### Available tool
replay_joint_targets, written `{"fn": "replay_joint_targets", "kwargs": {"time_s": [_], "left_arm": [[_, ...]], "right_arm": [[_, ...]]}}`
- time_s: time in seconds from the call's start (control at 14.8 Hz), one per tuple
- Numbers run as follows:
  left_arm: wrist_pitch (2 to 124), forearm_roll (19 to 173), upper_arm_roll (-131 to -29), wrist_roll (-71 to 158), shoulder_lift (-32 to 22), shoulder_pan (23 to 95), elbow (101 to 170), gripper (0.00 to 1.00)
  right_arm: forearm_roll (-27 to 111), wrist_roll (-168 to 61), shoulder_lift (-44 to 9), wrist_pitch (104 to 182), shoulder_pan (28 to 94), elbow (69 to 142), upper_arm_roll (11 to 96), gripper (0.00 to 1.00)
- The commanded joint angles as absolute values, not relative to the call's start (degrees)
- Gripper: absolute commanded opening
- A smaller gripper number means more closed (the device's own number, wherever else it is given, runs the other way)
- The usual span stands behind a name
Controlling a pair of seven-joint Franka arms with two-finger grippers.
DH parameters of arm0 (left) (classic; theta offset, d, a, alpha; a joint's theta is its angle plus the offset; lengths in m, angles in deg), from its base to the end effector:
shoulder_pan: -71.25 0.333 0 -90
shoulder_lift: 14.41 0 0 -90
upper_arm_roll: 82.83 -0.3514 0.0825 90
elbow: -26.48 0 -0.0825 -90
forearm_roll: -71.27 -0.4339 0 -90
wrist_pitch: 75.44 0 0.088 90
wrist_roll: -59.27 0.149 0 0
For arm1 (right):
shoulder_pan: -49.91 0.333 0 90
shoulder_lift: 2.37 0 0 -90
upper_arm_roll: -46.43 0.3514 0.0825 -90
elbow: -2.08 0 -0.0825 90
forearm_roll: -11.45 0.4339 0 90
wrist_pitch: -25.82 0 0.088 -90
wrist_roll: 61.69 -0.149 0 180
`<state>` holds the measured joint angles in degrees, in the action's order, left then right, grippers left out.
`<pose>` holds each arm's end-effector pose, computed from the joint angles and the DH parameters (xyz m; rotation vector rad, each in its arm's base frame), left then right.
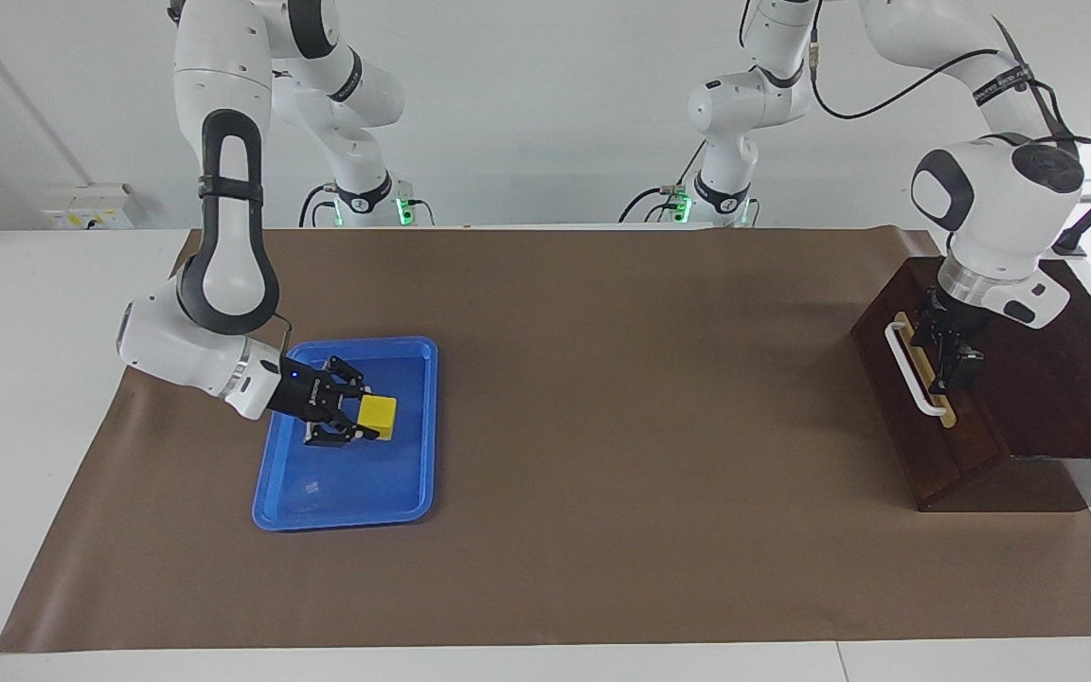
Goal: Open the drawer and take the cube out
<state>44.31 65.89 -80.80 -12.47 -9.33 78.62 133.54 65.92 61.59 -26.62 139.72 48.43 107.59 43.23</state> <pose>0.6498 0.0693 0.4529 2.4855 1.8982 0.2440 0.6809 0.0283 0.2690 -1.7718 -1.7176 -0.7723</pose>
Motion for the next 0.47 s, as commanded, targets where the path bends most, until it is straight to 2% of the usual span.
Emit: {"fn": "replay_joint_targets", "kwargs": {"time_s": [0.0,0.2,0.27,0.4], "left_arm": [[34.18,65.47,-80.03,-8.17,-11.24,76.09,126.94,1.00],[27.41,68.09,-79.93,2.71,-15.02,72.32,126.93,1.00],[24.34,68.19,-79.93,7.80,-16.25,71.26,126.93,1.00],[19.68,68.54,-79.93,19.40,-16.09,69.76,124.58,1.00]], "right_arm": [[66.90,62.67,-31.44,139.81,47.02,102.83,44.06,0.00],[67.26,64.69,-33.64,139.90,47.36,101.67,44.15,0.00],[67.26,66.35,-36.62,138.85,46.76,98.97,44.41,0.00],[67.35,67.60,-38.23,137.26,46.57,96.57,44.76,0.00]]}}
